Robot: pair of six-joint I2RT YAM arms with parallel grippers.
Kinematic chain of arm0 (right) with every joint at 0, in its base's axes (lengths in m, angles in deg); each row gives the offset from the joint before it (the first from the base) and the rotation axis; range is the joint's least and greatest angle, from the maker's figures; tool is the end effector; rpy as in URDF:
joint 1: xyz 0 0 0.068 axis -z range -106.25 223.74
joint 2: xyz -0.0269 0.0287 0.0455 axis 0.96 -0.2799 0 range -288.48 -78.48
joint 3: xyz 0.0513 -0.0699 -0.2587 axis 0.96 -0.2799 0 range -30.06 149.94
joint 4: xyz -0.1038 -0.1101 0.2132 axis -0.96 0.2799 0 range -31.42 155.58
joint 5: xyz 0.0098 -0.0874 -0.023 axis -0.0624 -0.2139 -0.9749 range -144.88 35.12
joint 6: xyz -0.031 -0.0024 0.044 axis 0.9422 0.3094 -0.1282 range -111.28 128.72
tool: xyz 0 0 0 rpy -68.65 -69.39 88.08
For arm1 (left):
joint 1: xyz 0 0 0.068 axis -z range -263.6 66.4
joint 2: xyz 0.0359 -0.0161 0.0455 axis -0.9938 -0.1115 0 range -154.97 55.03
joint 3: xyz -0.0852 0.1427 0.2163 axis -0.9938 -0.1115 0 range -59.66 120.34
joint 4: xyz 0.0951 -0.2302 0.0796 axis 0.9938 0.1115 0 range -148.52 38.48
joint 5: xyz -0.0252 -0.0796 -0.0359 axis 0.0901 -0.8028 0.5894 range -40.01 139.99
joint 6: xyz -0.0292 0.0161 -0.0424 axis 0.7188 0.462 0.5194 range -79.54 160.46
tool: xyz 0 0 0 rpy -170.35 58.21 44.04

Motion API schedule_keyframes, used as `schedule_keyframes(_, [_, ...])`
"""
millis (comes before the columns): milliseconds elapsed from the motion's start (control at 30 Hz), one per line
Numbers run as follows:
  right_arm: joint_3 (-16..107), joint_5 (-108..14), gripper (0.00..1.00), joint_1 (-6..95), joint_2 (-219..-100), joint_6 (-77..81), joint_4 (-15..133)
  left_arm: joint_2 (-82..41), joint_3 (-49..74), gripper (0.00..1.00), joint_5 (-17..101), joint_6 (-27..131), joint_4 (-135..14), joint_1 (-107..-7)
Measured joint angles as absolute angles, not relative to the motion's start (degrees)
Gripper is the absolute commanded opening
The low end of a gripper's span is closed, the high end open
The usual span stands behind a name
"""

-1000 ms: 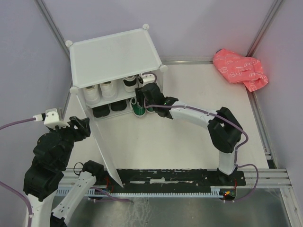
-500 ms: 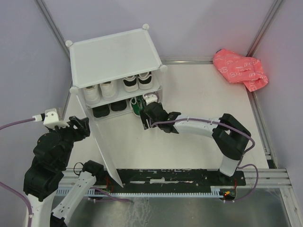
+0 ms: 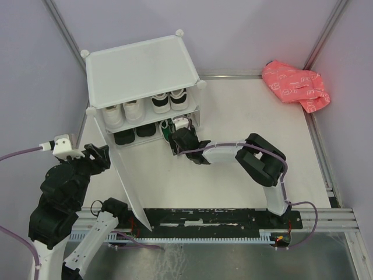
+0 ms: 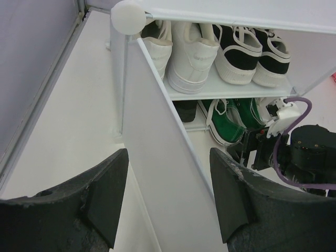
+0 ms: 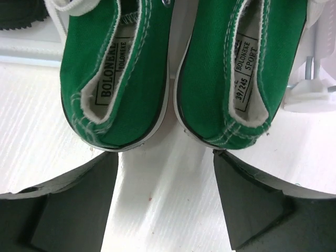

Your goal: Place and organize the shoes in the shoe cabinet

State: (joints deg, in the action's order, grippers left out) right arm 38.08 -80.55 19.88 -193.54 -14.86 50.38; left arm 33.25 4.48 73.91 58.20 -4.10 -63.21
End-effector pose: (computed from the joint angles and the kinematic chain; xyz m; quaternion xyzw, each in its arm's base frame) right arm 0.2636 0.3348 0.1484 -0.1369 0.8736 0.1077 0.4545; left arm 0.0234 0.0068 0.3986 -0.1128 0.7634 -0.0487 0.6342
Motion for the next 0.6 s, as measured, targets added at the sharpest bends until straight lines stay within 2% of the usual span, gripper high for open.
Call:
schedule_keyframes(333, [42.67,-82.98,0.81,19.75,-196.45,-8.67,50.59,33.75,4.48,0.70,73.89,58.17,-3.73,-63.21])
schedule_keyframes(600, [48.15,-79.44,0.79,23.46,-200.06,-8.63,50.11,33.75,4.53,0.70,73.91,58.20,-3.73,-63.21])
